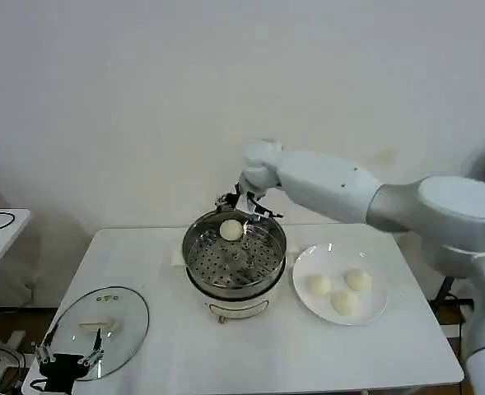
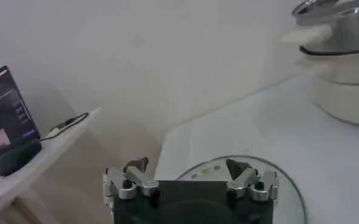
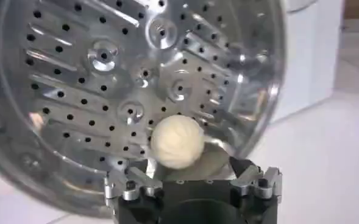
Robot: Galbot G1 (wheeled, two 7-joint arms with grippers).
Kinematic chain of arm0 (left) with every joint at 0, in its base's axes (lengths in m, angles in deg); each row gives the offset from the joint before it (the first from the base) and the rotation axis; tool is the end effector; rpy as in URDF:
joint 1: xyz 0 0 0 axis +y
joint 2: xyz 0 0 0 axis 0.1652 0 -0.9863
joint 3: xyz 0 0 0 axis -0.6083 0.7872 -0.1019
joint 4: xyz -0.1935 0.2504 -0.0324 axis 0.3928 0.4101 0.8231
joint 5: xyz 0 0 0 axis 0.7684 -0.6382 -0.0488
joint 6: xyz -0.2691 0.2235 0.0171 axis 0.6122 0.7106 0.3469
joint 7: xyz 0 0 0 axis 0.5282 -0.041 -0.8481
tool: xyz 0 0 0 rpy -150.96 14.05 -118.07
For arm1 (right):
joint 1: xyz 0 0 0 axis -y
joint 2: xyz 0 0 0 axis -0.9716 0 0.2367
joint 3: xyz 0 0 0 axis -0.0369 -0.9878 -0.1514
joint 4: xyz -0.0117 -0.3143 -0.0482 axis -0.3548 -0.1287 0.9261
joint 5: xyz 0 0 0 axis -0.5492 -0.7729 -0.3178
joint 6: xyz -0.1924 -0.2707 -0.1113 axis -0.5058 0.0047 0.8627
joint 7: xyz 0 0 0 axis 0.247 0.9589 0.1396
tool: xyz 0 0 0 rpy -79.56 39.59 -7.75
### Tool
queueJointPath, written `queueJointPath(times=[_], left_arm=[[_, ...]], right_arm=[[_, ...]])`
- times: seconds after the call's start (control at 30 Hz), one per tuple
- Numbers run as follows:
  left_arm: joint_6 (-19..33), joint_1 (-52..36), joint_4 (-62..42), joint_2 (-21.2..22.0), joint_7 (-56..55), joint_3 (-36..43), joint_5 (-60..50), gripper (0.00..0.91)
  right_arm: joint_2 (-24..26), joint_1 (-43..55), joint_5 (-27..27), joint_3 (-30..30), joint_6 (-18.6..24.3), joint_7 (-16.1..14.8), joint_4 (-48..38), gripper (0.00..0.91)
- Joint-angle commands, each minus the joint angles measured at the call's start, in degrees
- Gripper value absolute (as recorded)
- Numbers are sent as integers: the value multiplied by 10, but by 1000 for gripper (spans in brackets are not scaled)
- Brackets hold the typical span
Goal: Take steamed baozi put them in steamer then cover it.
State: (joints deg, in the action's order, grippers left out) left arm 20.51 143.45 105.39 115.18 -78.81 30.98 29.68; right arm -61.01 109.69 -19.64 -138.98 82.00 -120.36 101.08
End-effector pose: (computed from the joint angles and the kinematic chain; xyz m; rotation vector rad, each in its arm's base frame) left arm 0.1266 0.1187 -0.2831 0.2361 -2.7361 -0.6443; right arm 0.5384 0.1388 -0.0257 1.7302 -0.8290 2.4710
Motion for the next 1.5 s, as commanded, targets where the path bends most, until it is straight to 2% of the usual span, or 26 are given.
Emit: queueJointPath(times=[0.03, 0.3, 0.43, 0.57, 0.77, 0.93, 1.2, 1.5], left_arm=[[-1, 4, 16, -6, 1, 6, 0, 907], [-1, 14, 33, -25, 2, 5, 5, 907], [-1, 14, 27, -30, 2, 14, 3, 907], [0, 14, 25, -35, 1, 17, 1, 907], [0, 17, 33, -38, 1, 5, 3, 907], [0, 15, 29, -30, 1, 1, 2, 907], [-1, 16, 33, -23, 2, -9, 2, 907], [1, 19, 28, -23, 1, -17, 4, 907]], right_arm=[[164, 105, 107, -47, -138, -18, 171, 907], [392, 77, 106, -82, -206, -23, 255, 907], [454, 29, 114, -68, -226, -24, 282, 907], [479, -34, 114, -42, -240, -27, 293, 907], [462, -153, 105, 18, -254, -28, 270, 907], [413, -220, 104, 65, -263, -22, 220, 907], [323, -276, 99, 105, -278, -13, 144, 907], [274, -293, 100, 120, -286, -15, 98, 907]])
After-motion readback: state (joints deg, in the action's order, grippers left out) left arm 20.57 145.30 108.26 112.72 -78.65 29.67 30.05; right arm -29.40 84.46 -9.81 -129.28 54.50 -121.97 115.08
